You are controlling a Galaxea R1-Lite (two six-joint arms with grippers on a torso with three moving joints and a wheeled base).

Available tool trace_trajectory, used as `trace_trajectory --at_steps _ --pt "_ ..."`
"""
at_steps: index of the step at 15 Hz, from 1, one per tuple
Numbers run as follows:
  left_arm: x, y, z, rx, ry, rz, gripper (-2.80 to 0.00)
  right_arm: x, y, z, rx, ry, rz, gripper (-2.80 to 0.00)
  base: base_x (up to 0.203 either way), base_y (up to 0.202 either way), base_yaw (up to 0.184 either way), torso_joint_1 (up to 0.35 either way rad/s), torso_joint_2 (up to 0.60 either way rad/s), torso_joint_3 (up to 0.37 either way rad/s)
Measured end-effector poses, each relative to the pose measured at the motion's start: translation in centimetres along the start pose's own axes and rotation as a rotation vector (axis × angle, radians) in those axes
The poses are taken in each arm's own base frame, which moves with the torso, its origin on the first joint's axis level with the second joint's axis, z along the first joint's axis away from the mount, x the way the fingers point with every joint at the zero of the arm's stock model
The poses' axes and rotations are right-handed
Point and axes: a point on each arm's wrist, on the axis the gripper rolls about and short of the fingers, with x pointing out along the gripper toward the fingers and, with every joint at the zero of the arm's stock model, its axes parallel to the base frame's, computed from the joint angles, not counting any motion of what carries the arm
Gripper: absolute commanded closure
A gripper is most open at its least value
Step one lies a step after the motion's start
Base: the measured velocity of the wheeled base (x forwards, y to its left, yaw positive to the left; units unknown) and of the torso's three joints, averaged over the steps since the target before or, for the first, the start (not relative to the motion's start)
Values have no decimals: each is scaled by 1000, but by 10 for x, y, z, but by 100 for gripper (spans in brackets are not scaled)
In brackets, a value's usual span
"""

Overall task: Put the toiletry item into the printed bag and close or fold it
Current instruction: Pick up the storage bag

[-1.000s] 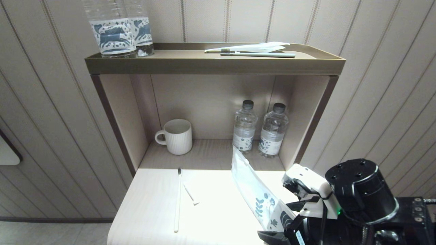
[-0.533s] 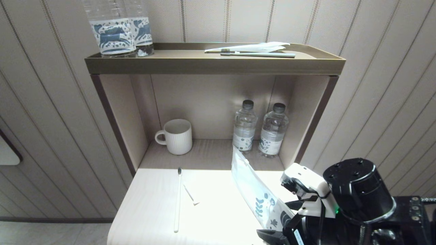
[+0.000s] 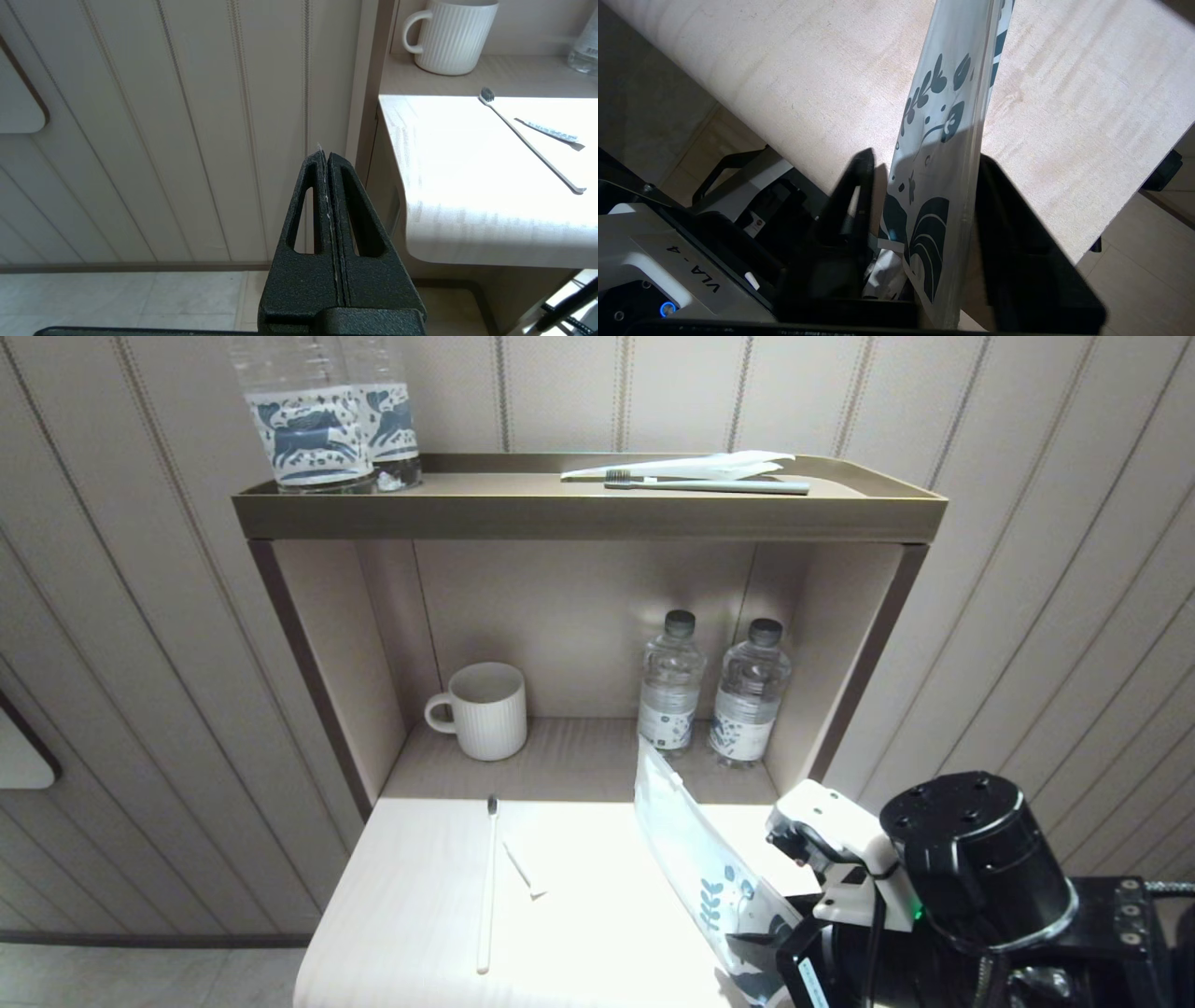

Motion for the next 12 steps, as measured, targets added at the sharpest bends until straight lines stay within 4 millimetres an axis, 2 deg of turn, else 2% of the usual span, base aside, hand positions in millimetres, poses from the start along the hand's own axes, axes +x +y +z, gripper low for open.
trace_trajectory --at_steps 7,9,12 --pt "0 0 0 1 -2 -1 0 -5 0 1 -5 -15 3 0 0 0 0 0 0 0" --pt "0 0 0 1 -1 -1 0 -17 -1 5 -4 -53 5 0 0 0 0 0 0 0" --pt "0 0 0 25 -2 -7 0 -48 -2 6 -10 -61 21 0 0 0 0 0 0 0"
